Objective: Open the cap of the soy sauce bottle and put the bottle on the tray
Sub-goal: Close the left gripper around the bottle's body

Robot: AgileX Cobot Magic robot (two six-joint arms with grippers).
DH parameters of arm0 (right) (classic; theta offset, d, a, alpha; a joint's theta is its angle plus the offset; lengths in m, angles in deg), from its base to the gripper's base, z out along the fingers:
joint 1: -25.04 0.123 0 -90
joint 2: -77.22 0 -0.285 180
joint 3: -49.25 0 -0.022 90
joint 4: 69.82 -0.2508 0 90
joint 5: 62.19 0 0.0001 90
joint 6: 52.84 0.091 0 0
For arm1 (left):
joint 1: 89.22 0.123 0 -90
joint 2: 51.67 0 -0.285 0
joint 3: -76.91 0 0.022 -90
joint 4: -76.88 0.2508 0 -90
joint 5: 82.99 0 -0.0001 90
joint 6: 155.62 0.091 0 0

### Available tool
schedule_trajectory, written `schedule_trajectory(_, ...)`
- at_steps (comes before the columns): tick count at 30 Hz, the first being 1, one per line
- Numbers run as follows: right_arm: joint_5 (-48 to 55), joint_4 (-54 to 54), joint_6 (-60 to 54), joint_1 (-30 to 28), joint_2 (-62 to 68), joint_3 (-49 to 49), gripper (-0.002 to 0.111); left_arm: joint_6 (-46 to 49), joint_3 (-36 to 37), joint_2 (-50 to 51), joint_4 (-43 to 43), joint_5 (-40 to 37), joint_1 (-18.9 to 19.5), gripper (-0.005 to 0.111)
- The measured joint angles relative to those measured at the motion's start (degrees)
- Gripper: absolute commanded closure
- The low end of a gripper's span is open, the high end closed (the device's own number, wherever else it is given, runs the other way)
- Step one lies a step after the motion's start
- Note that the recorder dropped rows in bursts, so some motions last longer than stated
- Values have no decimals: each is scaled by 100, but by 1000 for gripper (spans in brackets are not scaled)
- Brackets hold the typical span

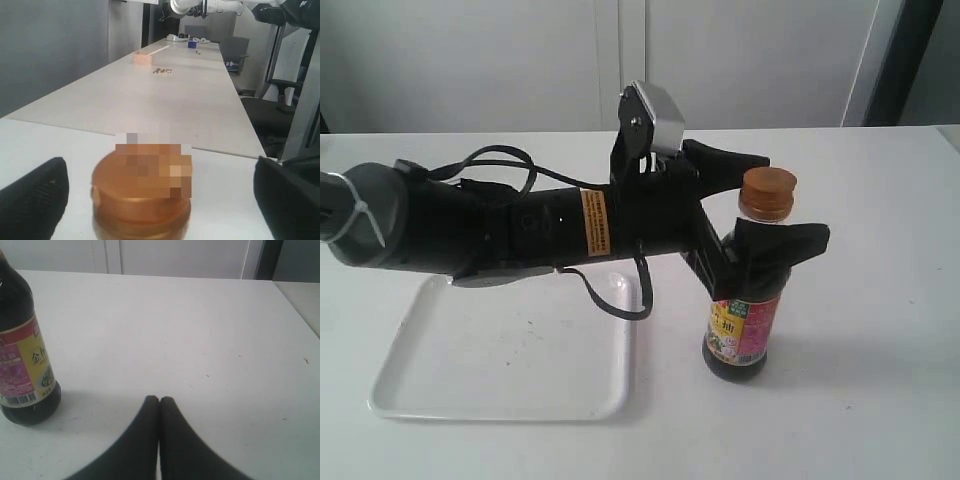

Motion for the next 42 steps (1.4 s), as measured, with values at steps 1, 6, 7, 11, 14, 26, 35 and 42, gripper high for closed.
schedule_trajectory(1,0,0,0,0,0,0,108,0,0,30,0,0,0,2)
schedule_trajectory(6,11,0,0,0,0,0,108,-15,0,172,54,99,0,2)
schedule_trajectory(7,11,0,0,0,0,0,108,-24,0,208,108,112,0,2)
schedule_trajectory(11,11,0,0,0,0,0,108,-65,0,345,254,166,0,2)
schedule_trajectory(14,11,0,0,0,0,0,108,-65,0,434,254,166,0,2)
schedule_trajectory(26,25,0,0,0,0,0,108,-23,0,886,278,179,0,2)
schedule_trajectory(35,37,0,0,0,0,0,108,82,0,1132,278,191,0,2)
schedule_trajectory(42,37,0,0,0,0,0,108,308,0,1277,278,191,0,4)
